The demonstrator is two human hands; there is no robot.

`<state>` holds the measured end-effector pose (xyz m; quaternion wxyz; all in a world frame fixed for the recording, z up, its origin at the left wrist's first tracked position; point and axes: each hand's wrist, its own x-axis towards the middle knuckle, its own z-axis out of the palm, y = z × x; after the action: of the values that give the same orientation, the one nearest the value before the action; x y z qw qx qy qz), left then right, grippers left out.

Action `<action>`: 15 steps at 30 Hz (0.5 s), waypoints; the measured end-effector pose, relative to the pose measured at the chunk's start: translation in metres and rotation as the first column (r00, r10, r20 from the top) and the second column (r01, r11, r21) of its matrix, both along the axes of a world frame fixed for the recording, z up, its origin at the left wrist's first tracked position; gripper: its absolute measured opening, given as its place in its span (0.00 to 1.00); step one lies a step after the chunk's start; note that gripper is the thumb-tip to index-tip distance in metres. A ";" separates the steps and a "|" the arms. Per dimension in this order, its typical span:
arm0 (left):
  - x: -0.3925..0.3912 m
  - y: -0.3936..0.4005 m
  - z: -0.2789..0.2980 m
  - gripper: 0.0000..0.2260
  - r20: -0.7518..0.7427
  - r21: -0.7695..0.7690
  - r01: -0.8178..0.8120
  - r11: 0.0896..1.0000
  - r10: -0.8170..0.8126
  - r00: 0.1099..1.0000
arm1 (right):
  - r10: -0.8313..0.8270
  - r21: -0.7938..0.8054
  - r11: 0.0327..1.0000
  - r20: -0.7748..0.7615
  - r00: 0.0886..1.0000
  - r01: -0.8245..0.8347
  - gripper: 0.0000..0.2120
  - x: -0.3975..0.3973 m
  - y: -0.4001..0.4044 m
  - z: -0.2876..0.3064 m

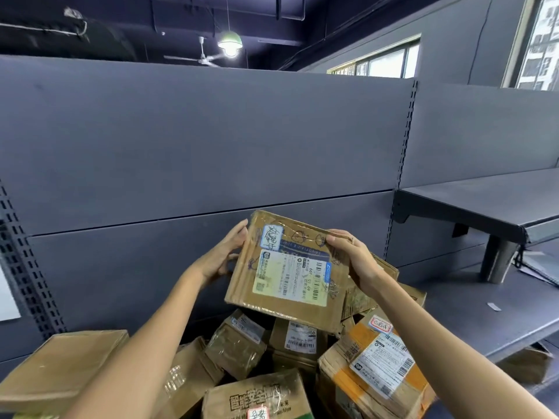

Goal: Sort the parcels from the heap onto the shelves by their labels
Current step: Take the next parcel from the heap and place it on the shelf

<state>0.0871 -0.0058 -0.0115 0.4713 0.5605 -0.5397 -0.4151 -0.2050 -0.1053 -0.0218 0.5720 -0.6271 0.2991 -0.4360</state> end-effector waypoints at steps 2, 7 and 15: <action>-0.005 0.002 0.000 0.35 -0.011 -0.005 0.030 1.000 -0.030 0.999 | 0.023 -0.011 1.000 -0.036 0.999 -0.023 0.34 0.001 -0.001 0.006; -0.009 0.001 -0.010 0.38 -0.065 -0.060 -0.029 0.998 0.025 0.998 | 0.031 -0.023 0.999 -0.059 0.998 -0.032 0.33 0.005 0.001 0.007; -0.026 0.000 -0.027 0.34 -0.420 -0.211 -0.416 0.884 0.302 0.855 | 0.041 0.037 0.999 -0.035 0.999 -0.040 0.40 0.006 0.008 -0.005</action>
<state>0.0610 -0.0062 -0.0381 0.7136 0.4857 -0.3794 -0.3329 -0.1991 -0.0973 -0.0269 0.5866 -0.6302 0.3043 -0.4075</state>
